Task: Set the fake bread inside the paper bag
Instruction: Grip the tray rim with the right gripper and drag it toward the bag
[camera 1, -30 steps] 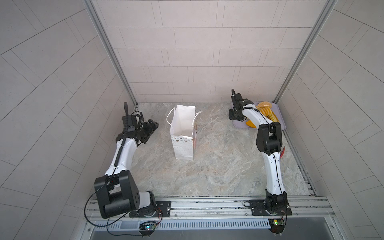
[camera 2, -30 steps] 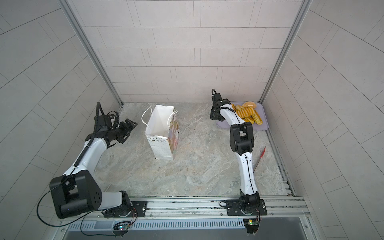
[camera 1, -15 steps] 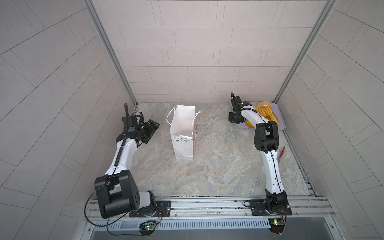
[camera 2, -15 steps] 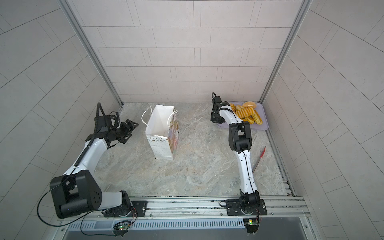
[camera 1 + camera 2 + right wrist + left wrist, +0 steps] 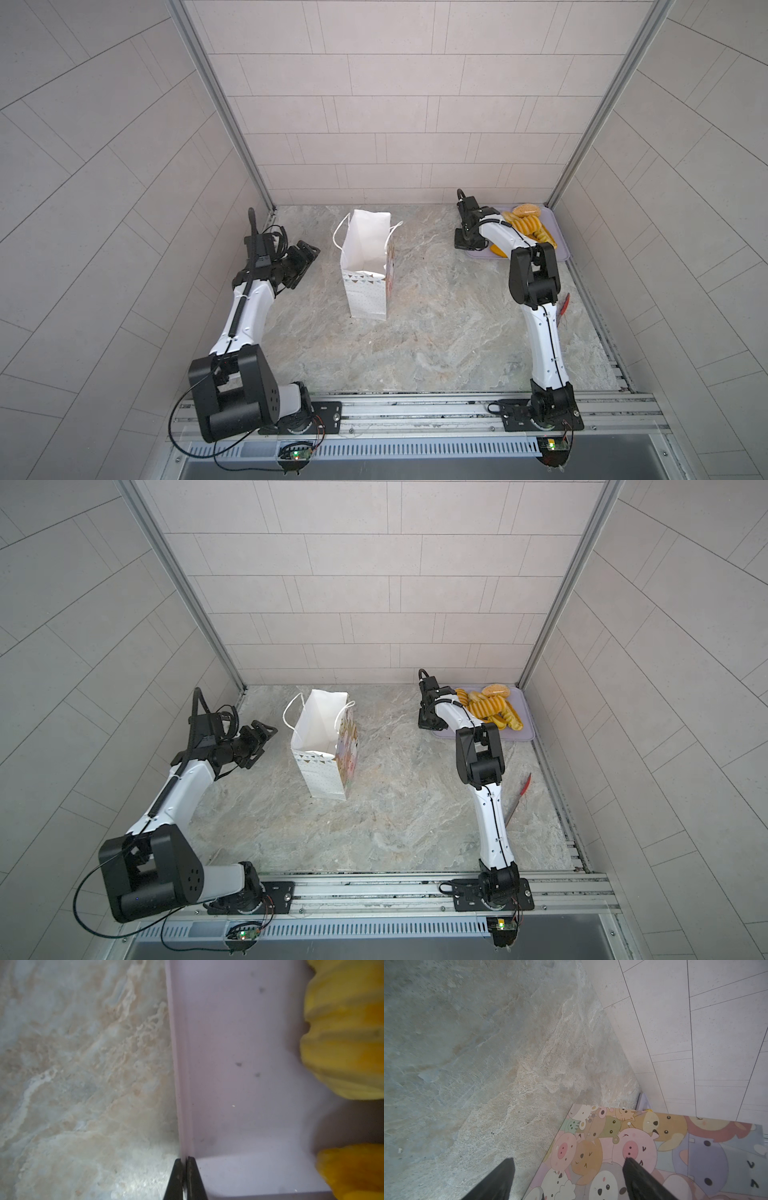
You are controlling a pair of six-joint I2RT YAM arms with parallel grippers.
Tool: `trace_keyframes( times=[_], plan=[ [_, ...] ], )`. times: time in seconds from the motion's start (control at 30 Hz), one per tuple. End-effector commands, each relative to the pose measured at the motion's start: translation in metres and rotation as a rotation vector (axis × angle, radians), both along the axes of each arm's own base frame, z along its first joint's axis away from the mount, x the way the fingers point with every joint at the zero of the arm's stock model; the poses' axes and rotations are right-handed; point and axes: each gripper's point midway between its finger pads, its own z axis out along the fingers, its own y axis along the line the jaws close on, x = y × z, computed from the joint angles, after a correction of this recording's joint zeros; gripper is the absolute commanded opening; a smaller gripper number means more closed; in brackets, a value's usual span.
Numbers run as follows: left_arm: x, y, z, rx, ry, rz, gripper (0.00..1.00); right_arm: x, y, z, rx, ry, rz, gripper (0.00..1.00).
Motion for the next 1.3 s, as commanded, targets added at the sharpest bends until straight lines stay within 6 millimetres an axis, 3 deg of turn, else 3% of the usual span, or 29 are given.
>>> trace_keyframes(
  times=[0.0, 0.33, 0.5, 0.7, 0.93, 1.1, 1.27],
  plan=[
    [-0.005, -0.003, 0.007, -0.001, -0.023, -0.010, 0.88, -0.036, 0.034, -0.008, 0.054, 0.080, 0.018, 0.00],
    [-0.016, -0.007, 0.009, -0.003, -0.027, -0.023, 0.88, -0.112, 0.076, -0.020, 0.123, 0.097, 0.015, 0.00],
    [-0.023, -0.010, 0.010, -0.005, -0.032, -0.030, 0.88, -0.152, 0.093, -0.016, 0.153, 0.081, 0.012, 0.00],
    [-0.029, -0.013, 0.014, -0.010, -0.043, -0.041, 0.88, -0.184, 0.121, -0.011, 0.245, 0.053, -0.010, 0.00],
    [-0.039, -0.017, 0.019, 0.001, -0.050, -0.056, 0.88, -0.196, 0.156, 0.002, 0.337, 0.013, -0.018, 0.00],
    [-0.043, -0.015, 0.019, 0.013, -0.058, -0.046, 0.88, -0.192, 0.180, 0.010, 0.379, -0.001, 0.000, 0.00],
    [-0.045, -0.011, 0.021, 0.023, -0.071, -0.027, 0.88, -0.184, 0.192, 0.009, 0.388, 0.005, 0.015, 0.00]
  ],
)
